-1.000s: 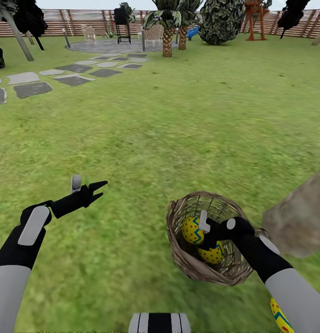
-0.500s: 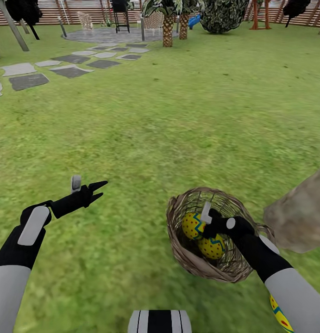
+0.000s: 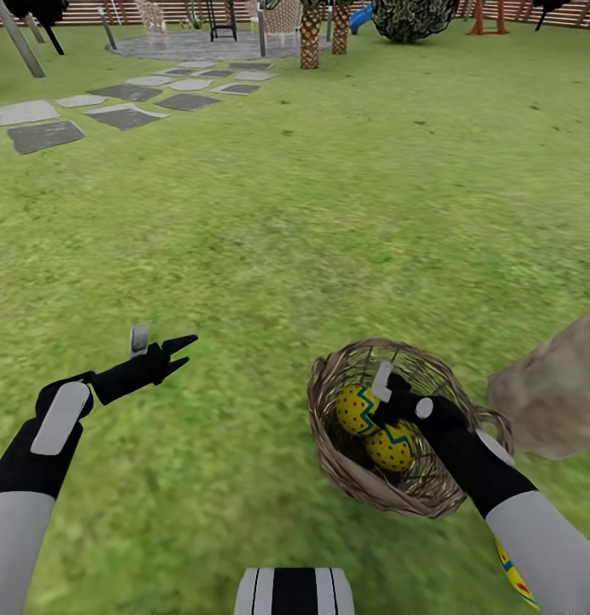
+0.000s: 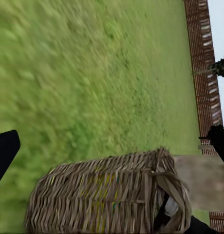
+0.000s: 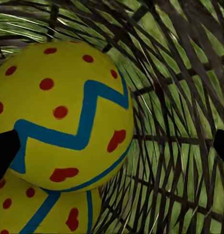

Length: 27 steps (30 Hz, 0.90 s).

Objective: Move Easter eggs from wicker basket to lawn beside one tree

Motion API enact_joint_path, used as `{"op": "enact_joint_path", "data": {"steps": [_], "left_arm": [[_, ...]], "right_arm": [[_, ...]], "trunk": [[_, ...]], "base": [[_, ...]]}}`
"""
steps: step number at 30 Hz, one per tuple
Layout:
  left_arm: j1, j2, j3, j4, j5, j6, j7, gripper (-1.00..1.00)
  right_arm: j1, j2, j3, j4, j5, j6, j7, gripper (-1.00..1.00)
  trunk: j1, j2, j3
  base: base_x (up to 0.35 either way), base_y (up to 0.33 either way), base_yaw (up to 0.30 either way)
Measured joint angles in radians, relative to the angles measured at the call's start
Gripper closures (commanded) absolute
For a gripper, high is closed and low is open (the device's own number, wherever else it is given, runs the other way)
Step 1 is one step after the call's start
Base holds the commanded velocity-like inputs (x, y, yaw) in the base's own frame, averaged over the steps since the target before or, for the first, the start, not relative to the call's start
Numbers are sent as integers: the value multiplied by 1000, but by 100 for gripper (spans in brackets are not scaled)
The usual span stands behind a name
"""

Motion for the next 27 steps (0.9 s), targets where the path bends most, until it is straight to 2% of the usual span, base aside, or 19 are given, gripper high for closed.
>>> {"op": "enact_joint_path", "data": {"steps": [7, 12, 22, 24, 25, 27], "left_arm": [[17, 2, -1, 0, -3, -1, 0, -100], [18, 2, -1, 0, -3, 0, 0, -100], [18, 2, -1, 0, -3, -1, 0, -100], [18, 2, -1, 0, -3, -1, 0, -100], [17, 2, -1, 0, -3, -1, 0, -100], [18, 2, -1, 0, -3, -1, 0, -100]], "right_arm": [[-39, 35, 2, -29, -2, -9, 5, -100], [-42, 61, 5, -28, 0, -10, 6, -100], [-42, 59, 6, 0, 12, -34, 55, -100], [-42, 59, 3, 11, 14, -45, 67, -100], [-42, 58, 2, 29, 14, -59, 144, -100], [-42, 58, 0, 37, 14, -62, 147, -100]], "trunk": [[0, 0, 0], [0, 0, 0], [0, 0, 0], [1, 0, -8], [1, -1, -12], [1, -1, -12]], "base": [[0, 0, 0], [0, 0, 0], [0, 0, 0], [0, 0, 0], [0, 0, 0], [0, 0, 0]]}}
